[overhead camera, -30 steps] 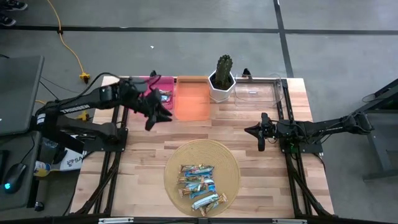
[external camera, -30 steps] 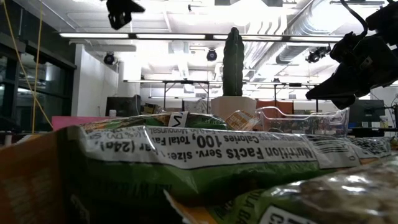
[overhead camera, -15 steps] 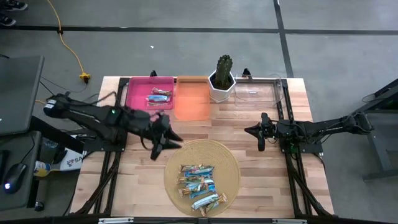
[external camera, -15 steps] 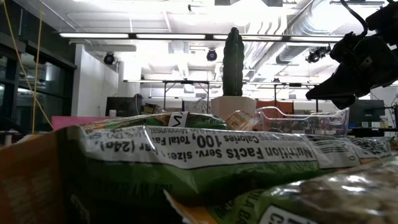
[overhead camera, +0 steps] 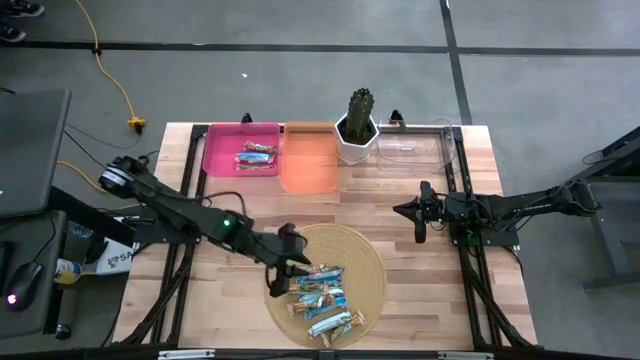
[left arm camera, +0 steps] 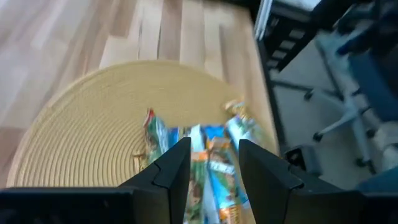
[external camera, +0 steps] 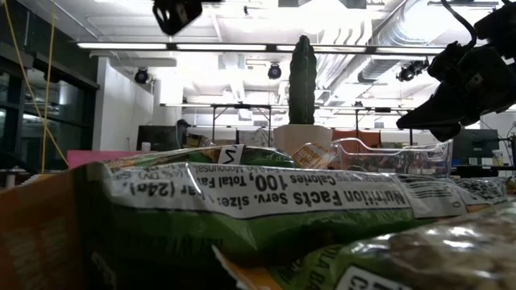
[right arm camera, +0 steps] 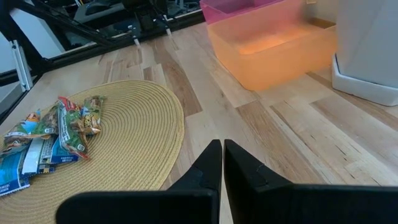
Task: Pick and place Granola Bars by type
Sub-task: Put the red granola bar into the pink bin
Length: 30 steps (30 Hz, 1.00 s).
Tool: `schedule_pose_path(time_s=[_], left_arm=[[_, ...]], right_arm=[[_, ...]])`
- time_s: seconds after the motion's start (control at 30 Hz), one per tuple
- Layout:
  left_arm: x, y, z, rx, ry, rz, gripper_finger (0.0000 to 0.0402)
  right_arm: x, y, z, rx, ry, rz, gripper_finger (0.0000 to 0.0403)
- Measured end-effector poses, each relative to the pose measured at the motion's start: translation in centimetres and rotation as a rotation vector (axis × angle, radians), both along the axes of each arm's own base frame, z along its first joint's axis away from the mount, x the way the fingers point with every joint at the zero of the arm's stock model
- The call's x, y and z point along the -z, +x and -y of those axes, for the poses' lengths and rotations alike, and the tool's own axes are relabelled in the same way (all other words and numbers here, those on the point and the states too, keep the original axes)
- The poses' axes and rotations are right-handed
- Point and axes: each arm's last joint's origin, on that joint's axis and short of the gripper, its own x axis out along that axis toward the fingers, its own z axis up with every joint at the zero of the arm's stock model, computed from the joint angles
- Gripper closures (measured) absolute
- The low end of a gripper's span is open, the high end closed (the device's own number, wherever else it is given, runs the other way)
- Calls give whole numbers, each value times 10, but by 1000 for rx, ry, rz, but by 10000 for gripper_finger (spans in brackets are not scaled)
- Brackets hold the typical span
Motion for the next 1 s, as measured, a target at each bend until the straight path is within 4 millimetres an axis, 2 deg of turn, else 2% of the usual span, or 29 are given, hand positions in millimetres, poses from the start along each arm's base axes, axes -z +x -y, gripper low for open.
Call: schedule_pose_path(time_s=[0.33,0.73,0.9,1.0], left_arm=[[49,17,6,17,193,-152,261],[66,26,9,46,243,-175,188],[71,29,10,44,255,-165,177],[81,32,12,58,276,-180,176]], right_arm=[[0,0,0,0,0,-1,402],[0,0,0,0,-1,0,402],[0,0,0,0,0,0,402],[0,0,0,0,-1,0,402]])
